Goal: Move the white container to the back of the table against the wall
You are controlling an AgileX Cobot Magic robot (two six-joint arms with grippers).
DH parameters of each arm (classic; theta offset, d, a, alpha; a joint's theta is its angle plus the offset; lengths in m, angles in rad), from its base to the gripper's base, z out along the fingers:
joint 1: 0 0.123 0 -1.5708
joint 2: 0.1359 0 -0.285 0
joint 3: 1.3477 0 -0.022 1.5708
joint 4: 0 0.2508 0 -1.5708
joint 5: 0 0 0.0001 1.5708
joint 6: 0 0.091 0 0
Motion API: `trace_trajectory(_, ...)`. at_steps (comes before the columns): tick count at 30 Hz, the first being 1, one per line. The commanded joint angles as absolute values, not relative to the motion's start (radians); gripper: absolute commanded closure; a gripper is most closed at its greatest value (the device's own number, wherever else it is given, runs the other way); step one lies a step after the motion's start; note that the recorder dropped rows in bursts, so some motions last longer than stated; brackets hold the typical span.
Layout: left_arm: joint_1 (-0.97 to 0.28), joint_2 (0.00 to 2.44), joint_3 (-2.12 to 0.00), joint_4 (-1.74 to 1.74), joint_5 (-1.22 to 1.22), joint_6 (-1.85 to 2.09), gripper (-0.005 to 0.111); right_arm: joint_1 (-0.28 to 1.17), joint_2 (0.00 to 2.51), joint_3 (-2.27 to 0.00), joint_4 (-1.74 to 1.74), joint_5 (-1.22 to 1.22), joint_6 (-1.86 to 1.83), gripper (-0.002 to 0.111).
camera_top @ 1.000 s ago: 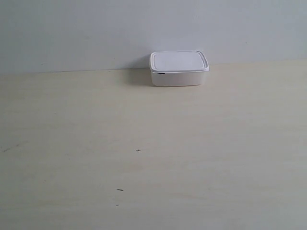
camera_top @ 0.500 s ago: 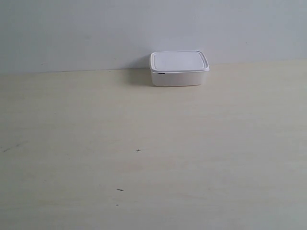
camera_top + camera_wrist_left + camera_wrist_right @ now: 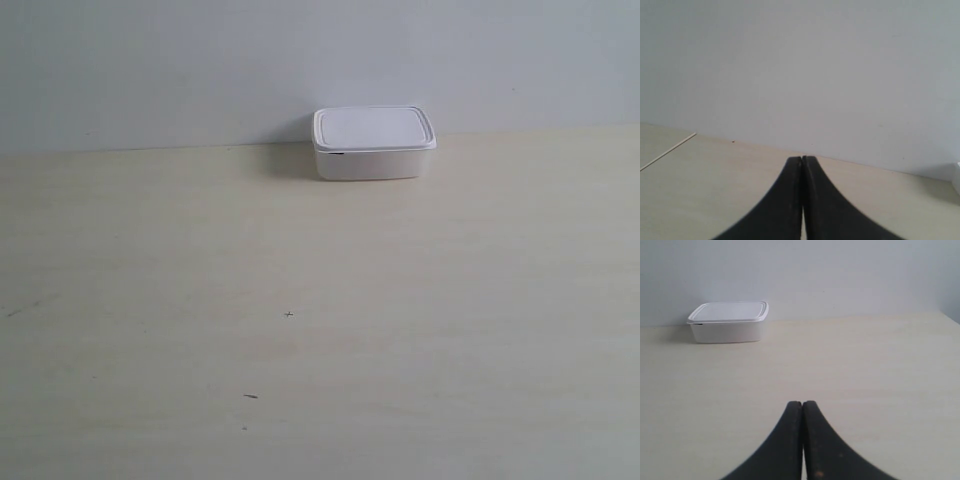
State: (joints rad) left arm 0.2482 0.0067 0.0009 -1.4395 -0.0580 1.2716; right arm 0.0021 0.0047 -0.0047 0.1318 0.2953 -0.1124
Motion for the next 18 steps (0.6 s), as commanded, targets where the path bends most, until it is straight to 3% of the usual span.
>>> trace_trajectory(1, 0.252, 0.0, 0.0, -1.441, -0.051, 1.275, 0.107, 0.007, 0.0, 0.0, 0.158, 0.283, -0.111, 0.108)
trace_trajectory(15, 0.252, 0.0, 0.0, -1.441, -0.051, 1.275, 0.107, 0.007, 0.0, 0.0, 0.158, 0.283, -0.103, 0.108)
trace_trajectory(18, 0.252, 0.0, 0.0, -1.306, -0.043, 1.19, 0.107, 0.007, 0.0, 0.0, 0.158, 0.283, -0.103, 0.108)
